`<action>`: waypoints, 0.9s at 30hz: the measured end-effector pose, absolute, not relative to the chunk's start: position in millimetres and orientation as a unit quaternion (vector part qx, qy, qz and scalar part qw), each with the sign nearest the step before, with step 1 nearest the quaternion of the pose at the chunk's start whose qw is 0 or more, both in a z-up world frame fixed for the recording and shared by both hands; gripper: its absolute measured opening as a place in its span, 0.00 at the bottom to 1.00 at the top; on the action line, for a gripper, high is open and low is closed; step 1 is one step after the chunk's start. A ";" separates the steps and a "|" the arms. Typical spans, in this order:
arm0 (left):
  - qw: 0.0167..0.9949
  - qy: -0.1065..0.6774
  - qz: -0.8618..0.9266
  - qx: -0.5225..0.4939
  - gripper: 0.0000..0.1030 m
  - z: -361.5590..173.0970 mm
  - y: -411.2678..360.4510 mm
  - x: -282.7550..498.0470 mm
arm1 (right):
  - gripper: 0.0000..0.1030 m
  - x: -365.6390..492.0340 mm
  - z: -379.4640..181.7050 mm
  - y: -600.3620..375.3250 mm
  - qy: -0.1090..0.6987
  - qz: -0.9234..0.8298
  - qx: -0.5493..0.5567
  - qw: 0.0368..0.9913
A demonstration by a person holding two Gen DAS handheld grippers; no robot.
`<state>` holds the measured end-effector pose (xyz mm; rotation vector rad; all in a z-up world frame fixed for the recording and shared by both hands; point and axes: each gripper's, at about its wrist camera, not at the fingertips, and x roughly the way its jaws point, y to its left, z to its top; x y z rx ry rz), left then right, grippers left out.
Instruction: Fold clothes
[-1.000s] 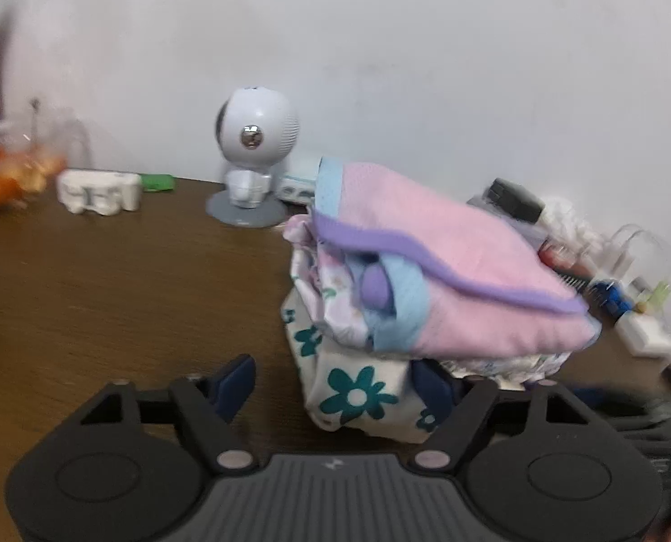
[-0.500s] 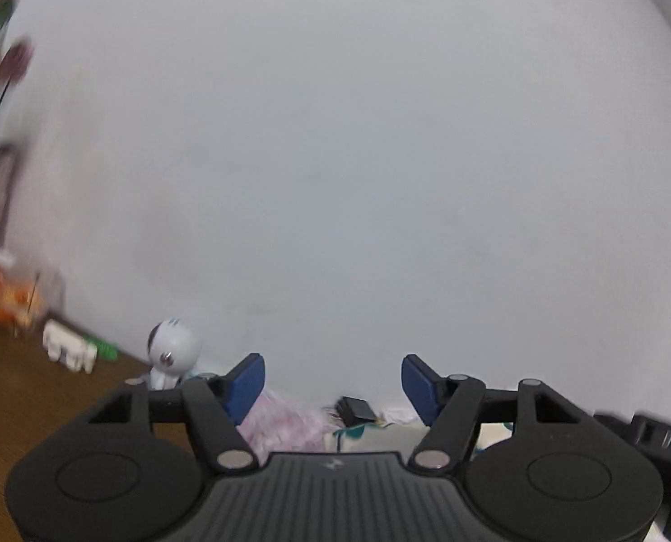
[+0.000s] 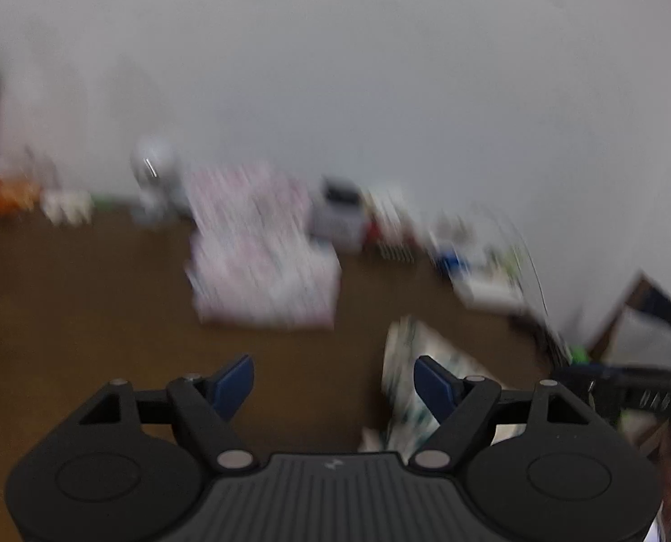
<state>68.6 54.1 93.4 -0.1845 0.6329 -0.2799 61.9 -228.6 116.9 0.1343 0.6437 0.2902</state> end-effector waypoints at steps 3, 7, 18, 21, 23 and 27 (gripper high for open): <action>0.929 0.318 -0.174 -0.076 0.82 62.1 36.5 62.7 | 0.50 26.9 93.8 -232.3 0.335 0.189 0.074 0.920; 0.915 0.347 -0.202 -0.026 0.85 39.4 4.2 56.2 | 0.56 18.1 53.0 -216.1 0.355 0.207 0.052 0.910; 0.926 0.296 -0.228 -0.058 0.10 50.0 11.1 61.8 | 0.05 29.6 53.3 -197.0 0.327 0.229 0.089 0.913; 0.940 0.238 -0.240 -0.050 0.09 95.1 12.7 37.9 | 0.05 4.8 99.7 -215.1 0.274 0.268 0.133 0.914; 0.948 0.192 -0.249 -0.046 0.09 132.5 13.4 13.5 | 0.05 -18.9 137.9 -227.0 0.223 0.291 0.142 0.920; 0.957 0.102 -0.270 -0.032 0.09 195.2 9.3 -51.5 | 0.05 -72.8 200.3 -235.8 0.140 0.309 0.115 0.934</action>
